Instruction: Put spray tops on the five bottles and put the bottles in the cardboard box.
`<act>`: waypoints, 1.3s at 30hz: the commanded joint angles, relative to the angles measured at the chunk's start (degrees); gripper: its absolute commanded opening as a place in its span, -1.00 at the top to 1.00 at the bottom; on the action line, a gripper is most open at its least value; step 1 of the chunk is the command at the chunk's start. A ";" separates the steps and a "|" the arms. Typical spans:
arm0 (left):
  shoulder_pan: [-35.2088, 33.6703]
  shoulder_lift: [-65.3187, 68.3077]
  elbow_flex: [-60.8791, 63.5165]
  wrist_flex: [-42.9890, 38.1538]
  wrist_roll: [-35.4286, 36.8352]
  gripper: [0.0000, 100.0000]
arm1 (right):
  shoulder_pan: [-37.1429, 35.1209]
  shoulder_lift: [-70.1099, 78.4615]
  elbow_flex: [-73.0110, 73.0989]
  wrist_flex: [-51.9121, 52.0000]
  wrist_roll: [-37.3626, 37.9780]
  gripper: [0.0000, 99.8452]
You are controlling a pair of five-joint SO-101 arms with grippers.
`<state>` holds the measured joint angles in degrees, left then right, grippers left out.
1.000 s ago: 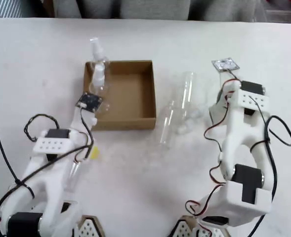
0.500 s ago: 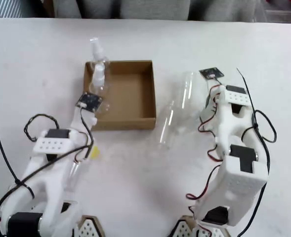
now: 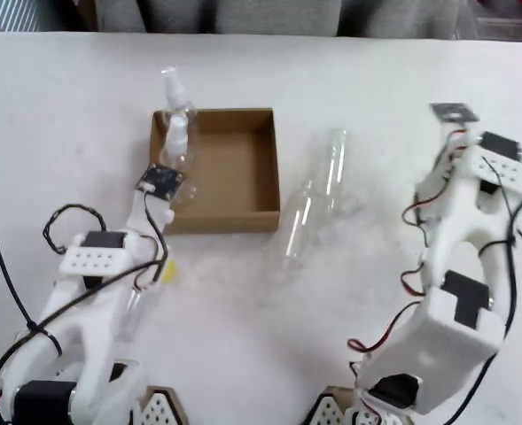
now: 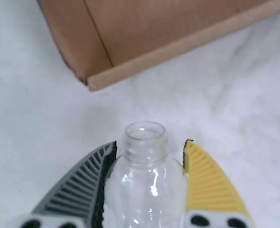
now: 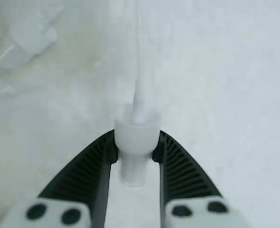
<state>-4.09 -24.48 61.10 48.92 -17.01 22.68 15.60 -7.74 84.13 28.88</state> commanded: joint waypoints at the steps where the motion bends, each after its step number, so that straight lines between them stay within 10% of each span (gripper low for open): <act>1: -0.48 -1.71 0.18 -1.32 -0.53 0.94 | 5.32 -5.49 -4.48 5.32 3.43 0.97; 12: -0.48 -1.71 0.18 -1.14 -0.53 0.94 | 19.12 -5.23 0.79 9.01 23.65 0.97; 24: -0.48 -1.71 0.18 -1.05 -0.53 0.94 | 20.88 -10.07 17.14 6.20 79.74 0.96; 39: -0.48 -1.71 0.26 -1.05 -0.53 0.94 | 20.53 -10.24 21.27 -7.69 76.84 0.53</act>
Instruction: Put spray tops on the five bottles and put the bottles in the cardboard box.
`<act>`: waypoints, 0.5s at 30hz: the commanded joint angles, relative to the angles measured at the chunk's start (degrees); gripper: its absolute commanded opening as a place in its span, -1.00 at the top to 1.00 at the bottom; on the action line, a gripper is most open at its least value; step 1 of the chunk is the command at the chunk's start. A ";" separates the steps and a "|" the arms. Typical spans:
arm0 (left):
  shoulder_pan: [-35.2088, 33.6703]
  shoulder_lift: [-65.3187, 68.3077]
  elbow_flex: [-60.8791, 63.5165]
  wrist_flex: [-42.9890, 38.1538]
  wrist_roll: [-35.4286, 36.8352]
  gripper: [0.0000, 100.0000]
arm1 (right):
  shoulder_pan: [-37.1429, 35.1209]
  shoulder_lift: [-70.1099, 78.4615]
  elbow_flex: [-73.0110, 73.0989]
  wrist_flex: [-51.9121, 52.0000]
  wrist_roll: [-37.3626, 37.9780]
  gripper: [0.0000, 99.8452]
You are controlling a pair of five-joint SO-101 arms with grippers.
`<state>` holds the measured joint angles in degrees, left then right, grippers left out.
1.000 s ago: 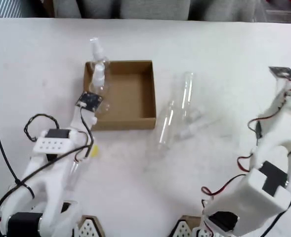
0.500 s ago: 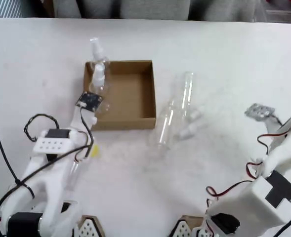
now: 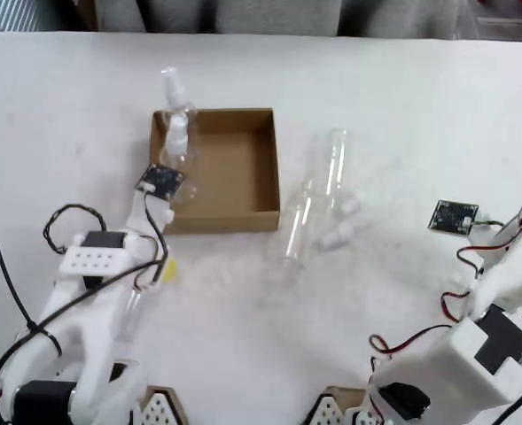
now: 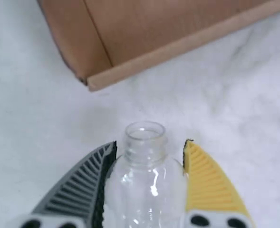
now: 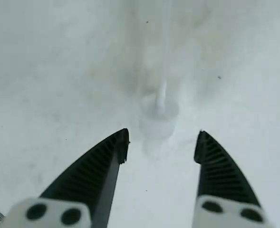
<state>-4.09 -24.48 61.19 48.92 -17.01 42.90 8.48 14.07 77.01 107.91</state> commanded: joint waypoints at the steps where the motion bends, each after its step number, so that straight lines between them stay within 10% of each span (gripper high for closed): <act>1: -0.48 -1.71 0.18 -1.05 -0.53 0.94 | 0.22 -3.12 -0.62 -0.92 -3.16 0.53; 10: -0.48 -1.71 0.18 -1.05 -0.53 0.94 | 0.84 -3.12 -6.42 -3.30 -31.12 0.55; 15: -0.48 -1.71 0.18 -1.05 -0.53 0.94 | 2.51 -3.12 -9.41 1.63 -43.87 0.89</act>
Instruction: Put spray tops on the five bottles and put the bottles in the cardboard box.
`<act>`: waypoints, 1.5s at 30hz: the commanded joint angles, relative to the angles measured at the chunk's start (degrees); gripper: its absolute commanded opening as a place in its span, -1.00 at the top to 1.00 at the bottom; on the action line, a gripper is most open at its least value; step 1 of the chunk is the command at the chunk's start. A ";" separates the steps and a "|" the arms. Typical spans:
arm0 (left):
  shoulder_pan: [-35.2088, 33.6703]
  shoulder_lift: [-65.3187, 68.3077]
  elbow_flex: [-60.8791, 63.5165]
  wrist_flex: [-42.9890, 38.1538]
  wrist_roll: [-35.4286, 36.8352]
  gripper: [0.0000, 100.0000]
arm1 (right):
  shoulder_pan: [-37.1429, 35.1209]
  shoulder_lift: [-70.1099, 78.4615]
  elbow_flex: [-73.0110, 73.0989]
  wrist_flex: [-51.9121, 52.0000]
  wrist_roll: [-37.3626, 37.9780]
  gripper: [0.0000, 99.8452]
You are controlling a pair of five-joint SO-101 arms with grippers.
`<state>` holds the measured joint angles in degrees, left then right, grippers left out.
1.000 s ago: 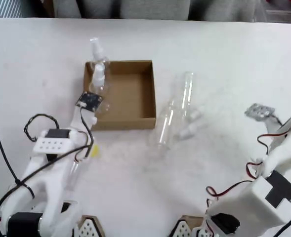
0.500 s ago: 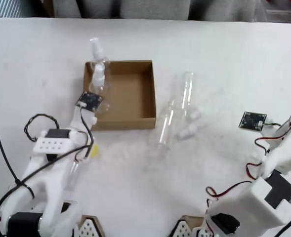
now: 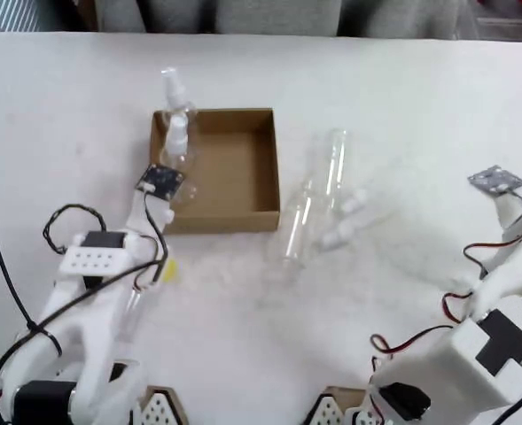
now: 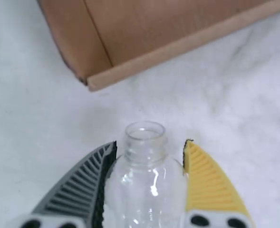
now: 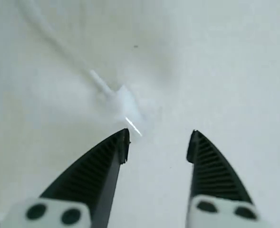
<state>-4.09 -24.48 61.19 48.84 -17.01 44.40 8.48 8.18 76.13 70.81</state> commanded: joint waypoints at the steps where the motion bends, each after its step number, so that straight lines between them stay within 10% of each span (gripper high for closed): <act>1: -0.48 -1.71 0.18 -0.97 -0.53 0.94 | 1.71 -3.12 -3.78 3.03 -9.58 0.97; 8: -0.48 -1.71 0.18 -0.97 -0.53 0.94 | 6.20 -3.12 -3.78 3.30 -25.58 0.96; 18: -0.40 -1.71 0.18 -0.97 -0.53 0.94 | 14.73 -3.21 2.37 2.77 -25.85 0.97; 45: -0.40 -1.71 0.18 -0.97 -0.53 0.94 | 7.52 -12.97 25.23 -19.30 -56.44 0.96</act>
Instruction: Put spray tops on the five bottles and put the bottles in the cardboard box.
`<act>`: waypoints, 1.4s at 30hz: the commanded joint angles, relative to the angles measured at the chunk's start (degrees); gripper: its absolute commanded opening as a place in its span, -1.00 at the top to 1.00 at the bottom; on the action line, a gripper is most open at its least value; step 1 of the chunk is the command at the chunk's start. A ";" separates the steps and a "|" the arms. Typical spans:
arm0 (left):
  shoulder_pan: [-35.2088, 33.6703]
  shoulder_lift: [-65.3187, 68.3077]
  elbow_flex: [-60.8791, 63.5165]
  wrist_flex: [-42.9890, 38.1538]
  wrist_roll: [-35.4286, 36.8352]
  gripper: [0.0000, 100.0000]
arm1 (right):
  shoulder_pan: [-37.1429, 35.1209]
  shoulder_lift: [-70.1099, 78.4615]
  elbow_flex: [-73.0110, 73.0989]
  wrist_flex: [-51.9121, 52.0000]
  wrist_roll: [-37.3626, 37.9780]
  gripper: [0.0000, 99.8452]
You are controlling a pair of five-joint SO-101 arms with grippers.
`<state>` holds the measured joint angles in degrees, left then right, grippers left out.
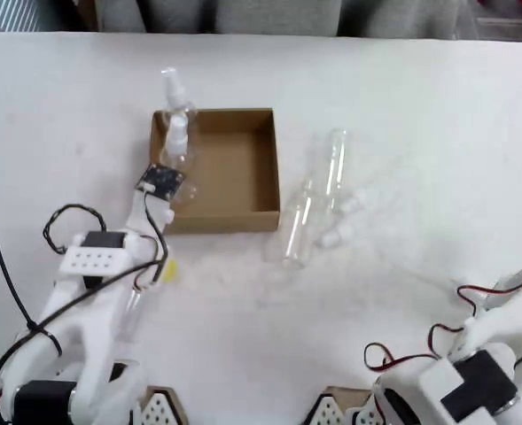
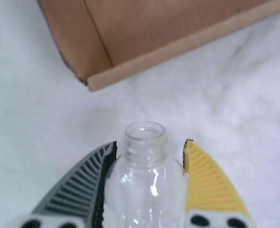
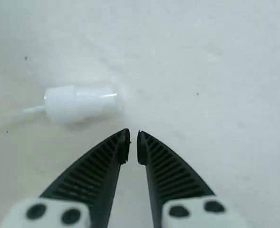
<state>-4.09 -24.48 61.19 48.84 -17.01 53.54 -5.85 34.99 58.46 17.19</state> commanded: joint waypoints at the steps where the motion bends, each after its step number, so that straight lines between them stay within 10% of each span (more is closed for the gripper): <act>1: -0.40 -1.71 0.18 -0.97 -0.53 0.94 | -1.98 2.68 -2.02 -1.89 -3.25 0.96; 20: -0.40 -1.71 0.18 -0.97 -0.53 0.94 | -8.84 28.00 -31.30 1.80 -3.60 0.97; 42: -0.40 -1.71 0.18 -0.97 -0.53 0.94 | -14.46 25.19 -46.59 18.95 -13.54 0.97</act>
<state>-4.09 -24.48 61.19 48.84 -17.01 36.84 23.43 -8.97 74.29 3.56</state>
